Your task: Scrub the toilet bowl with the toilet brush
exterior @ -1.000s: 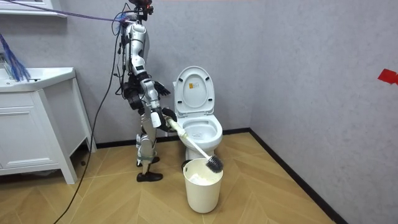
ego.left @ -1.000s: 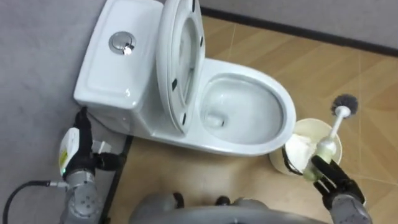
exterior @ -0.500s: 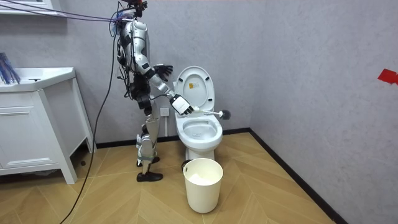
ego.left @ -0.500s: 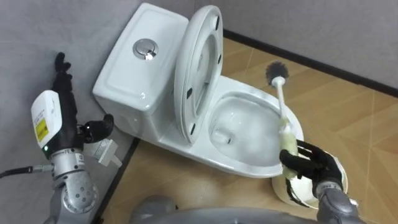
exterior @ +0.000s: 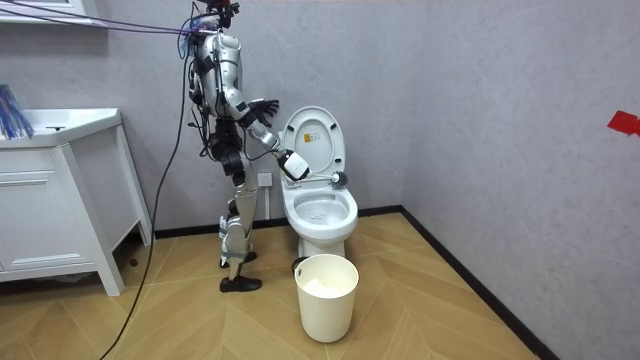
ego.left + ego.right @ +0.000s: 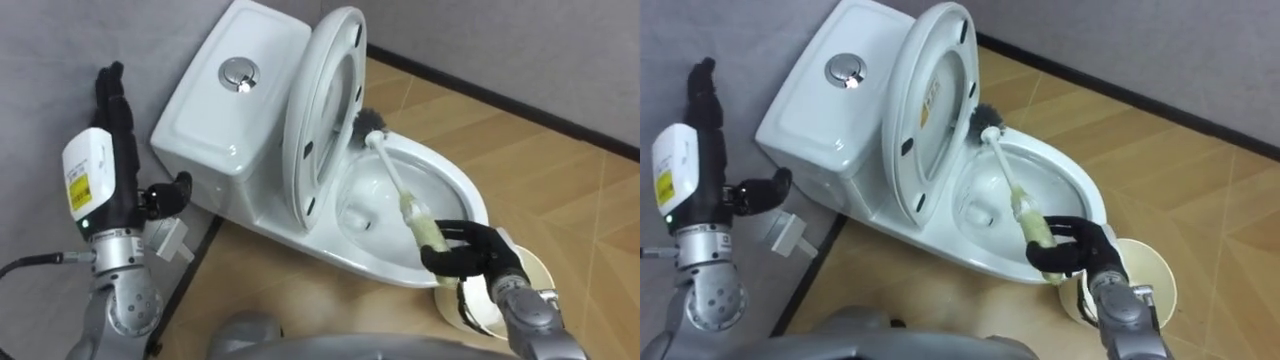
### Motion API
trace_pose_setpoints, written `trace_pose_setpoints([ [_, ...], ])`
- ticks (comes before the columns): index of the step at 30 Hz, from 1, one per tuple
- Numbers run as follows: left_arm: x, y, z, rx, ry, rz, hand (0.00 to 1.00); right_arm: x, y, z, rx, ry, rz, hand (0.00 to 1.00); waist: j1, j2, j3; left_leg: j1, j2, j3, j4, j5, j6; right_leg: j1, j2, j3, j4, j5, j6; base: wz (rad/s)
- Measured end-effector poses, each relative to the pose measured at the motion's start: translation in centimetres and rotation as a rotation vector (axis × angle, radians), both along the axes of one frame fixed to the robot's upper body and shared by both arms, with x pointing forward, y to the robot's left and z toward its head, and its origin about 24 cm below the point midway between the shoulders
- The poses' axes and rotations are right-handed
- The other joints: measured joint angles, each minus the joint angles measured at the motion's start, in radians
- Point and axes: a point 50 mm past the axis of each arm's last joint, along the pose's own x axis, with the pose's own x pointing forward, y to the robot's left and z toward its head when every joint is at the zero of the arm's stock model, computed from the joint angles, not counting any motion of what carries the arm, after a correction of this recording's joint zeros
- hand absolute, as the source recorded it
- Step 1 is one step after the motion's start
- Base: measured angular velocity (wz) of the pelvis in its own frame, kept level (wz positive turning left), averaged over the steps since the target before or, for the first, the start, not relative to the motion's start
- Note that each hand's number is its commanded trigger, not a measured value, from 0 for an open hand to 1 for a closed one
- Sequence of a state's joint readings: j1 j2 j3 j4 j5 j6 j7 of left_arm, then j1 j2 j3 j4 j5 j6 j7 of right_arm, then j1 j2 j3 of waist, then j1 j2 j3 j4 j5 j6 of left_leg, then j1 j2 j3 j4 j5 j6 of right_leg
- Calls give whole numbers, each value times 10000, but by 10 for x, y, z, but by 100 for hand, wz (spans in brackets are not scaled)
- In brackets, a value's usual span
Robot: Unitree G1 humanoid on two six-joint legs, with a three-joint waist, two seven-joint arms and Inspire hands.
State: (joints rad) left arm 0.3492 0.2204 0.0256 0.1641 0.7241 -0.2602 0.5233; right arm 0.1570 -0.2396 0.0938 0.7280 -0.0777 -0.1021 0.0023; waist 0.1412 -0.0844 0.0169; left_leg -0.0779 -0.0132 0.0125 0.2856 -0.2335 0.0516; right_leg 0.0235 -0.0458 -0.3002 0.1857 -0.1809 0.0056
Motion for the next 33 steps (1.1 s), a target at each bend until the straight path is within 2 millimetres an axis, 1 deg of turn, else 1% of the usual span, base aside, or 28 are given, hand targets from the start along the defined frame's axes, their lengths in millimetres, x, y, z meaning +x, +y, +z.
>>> trace_pose_setpoints([
  [1, 1, 0, -2, 57, 173, -52, 0, 0, -1, 0, -92, 19, 92, 100, -1, 2, -3, -6, 1, 7, -17, 0, 0, -5, 1, 1, 1, 0, 0, -8],
  [3, 2, 1, -8, 327, 771, -187, 0, 0, -1, 0, -278, 85, 346, 100, -39, -22, -37, -32, 7, 19, -4, -2, -4, -20, 5, 7, 11, 1, -2, -2],
  [5, 3, 2, -9, 488, 1053, -341, 0, 2, -2, 1, -292, 101, 406, 100, -50, -37, -48, -98, 8, 22, 36, -3, -4, -49, 3, -11, 11, 10, -13, 0],
  [11, 11, 6, -9, 753, 1680, -848, 0, 11, -8, -1, -250, 386, 497, 100, -78, -31, -58, -186, 9, 26, 106, -1, 0, -98, -12, -44, 15, 37, -26, 0],
  [12, 11, 6, -10, 750, 1785, -913, 0, 13, -9, 0, -256, 364, 556, 100, -106, -36, -67, -243, 9, 25, 124, 0, 2, -163, -16, -38, 33, 39, -26, 0],
  [13, 11, 6, -12, 750, 1876, -960, 0, 14, -10, 1, -274, 348, 578, 100, -142, -40, -93, -294, 9, 25, 144, 0, 3, -233, -17, -36, 43, 40, -26, 0],
  [14, 11, 6, -15, 764, 2095, -1021, 0, 18, -12, 3, -302, 300, 657, 100, -254, -52, -117, -438, 9, 21, 184, 3, 7, -364, -17, -42, 51, 48, -33, 0],
  [16, 12, 6, -18, 987, 2461, -1158, 0, 21, -15, 3, -381, 291, 691, 100, -317, -54, -123, -591, 17, 20, 216, 16, 13, -491, -6, -42, 37, 96, -42, 0],
  [17, 11, 5, -21, 1219, 2752, -1324, 0, 20, -16, 2, -393, 347, 673, 100, -370, -72, -136, -640, 14, 23, 216, 17, 14, -533, -16, -56, 40, 99, -40, 5],
  [18, 10, 5, -25, 1427, 2986, -1439, 0, 17, -17, 0, -388, 474, 634, 100, -509, -92, -153, -675, 3, -15, 225, 18, 17, -546, -27, -67, 41, 99, -39, 8],
  [20, 10, 5, -25, 1704, 3036, -1487, 0, 13, -18, -2, -365, 666, 596, 100, -560, -111, -164, -708, -1, -29, 257, 21, 23, -595, -34, -61, 51, 99, -37, 4],
  [26, 12, 6, -28, 2152, 3239, -1364, 0, 12, -17, -4, -192, 852, 707, 100, -823, -65, -139, -832, 2, -52, 202, 34, 41, -742, -46, -30, 206, 91, -25, 2],
  [29, 16, 6, -27, 2479, 3279, -1383, 0, 7, -18, -6, -105, 1085, 710, 100, -958, -49, -129, -942, -17, -42, 229, 63, 60, -834, -62, -23, 191, 92, -25, 0],
  [31, 16, 10, -26, 2737, 3332, -1361, 0, 6, -18, -7, -32, 1197, 767, 100, -1071, -35, -151, -1051, -21, -58, 241, 73, 55, -911, -58, -26, 200, 92, -26, 0],
  [33, 19, 15, -23, 3280, 3347, -1404, 0, -4, -19, -10, 2, 1480, 732, 100, -1194, -10, -155, -1212, -31, -70, 247, 128, 54, -1067, -70, -42, 229, 94, -30, 0],
])
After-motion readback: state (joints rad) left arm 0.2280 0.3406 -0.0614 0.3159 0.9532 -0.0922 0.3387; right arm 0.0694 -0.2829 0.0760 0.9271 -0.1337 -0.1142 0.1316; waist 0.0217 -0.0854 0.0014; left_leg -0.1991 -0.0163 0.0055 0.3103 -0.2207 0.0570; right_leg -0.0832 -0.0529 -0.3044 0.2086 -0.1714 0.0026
